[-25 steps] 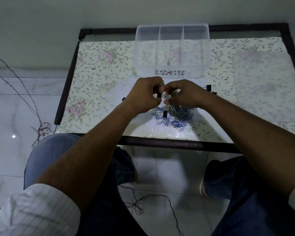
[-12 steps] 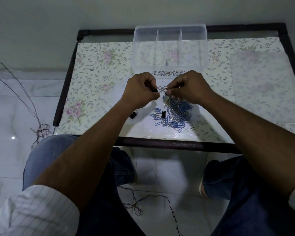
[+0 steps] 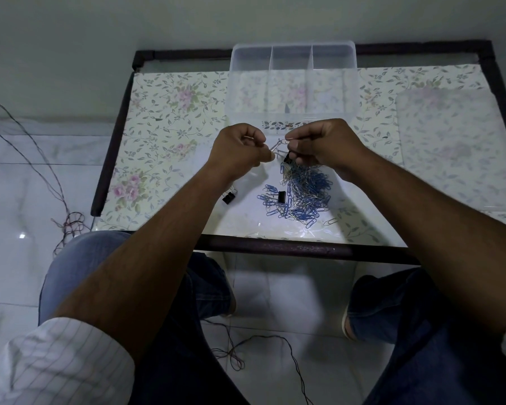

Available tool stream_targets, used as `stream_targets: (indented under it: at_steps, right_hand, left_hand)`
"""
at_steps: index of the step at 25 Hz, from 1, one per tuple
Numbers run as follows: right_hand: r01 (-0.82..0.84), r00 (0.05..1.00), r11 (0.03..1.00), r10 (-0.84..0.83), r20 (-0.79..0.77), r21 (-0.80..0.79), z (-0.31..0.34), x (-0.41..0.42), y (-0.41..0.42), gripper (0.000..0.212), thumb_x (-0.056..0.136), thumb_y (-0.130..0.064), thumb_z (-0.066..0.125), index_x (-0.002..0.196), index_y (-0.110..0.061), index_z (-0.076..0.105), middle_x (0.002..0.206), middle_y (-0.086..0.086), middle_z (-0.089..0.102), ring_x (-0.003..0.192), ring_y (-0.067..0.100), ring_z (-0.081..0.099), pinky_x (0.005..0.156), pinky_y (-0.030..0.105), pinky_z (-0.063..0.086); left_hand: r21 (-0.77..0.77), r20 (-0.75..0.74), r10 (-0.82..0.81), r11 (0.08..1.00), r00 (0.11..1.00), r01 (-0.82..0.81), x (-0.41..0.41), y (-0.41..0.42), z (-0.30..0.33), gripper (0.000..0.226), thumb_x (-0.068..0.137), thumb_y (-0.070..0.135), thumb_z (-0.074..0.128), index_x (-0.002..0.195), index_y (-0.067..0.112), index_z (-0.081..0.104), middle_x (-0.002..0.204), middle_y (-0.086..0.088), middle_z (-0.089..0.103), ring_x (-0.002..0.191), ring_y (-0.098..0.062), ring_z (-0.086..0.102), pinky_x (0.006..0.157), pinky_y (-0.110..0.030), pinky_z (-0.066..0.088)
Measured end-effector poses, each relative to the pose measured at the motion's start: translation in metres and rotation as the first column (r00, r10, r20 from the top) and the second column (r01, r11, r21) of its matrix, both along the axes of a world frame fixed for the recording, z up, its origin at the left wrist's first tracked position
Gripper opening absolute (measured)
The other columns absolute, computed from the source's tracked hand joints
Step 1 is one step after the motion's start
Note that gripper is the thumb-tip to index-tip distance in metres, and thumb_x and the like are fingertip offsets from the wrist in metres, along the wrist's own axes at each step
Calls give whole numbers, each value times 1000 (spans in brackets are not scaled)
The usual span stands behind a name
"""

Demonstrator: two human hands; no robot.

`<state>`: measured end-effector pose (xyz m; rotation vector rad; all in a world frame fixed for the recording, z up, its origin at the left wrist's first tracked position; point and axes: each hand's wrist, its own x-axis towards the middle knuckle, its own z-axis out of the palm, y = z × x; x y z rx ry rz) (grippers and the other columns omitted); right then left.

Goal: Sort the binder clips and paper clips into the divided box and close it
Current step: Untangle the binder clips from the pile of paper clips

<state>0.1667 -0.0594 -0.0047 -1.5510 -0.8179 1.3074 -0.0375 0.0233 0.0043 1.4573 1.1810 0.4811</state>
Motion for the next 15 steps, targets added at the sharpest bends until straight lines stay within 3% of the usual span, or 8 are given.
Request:
stream_targets:
  at_steps: [6, 11, 15]
  right_hand:
    - [48, 996, 999, -47, -76, 2, 2, -3, 1, 18, 93, 4, 73, 109, -4, 77, 87, 11, 77, 79, 18, 77, 73, 25, 63]
    - [63, 996, 997, -61, -72, 32, 2, -4, 1, 18, 93, 2, 74, 109, -5, 78, 80, 7, 76, 72, 16, 74, 72, 27, 64]
    - [17, 989, 996, -30, 143, 93, -3, -1, 3, 17, 96, -4, 73, 108, -13, 81, 85, 11, 75, 71, 21, 70, 79, 36, 66]
  left_hand:
    - [-31, 20, -15, 999, 1000, 16, 1, -1, -1, 30, 71, 2, 89, 88, 13, 67, 86, -10, 75, 81, -22, 69, 76, -37, 60]
    - [-45, 20, -24, 999, 1000, 24, 2, -3, 0, 30, 71, 3, 90, 89, 13, 68, 87, -10, 75, 83, -23, 70, 79, -38, 61]
    - [-36, 29, -7, 999, 1000, 8, 3, -3, 0, 29, 72, 3, 89, 87, 15, 68, 87, -12, 77, 82, -22, 70, 79, -38, 61]
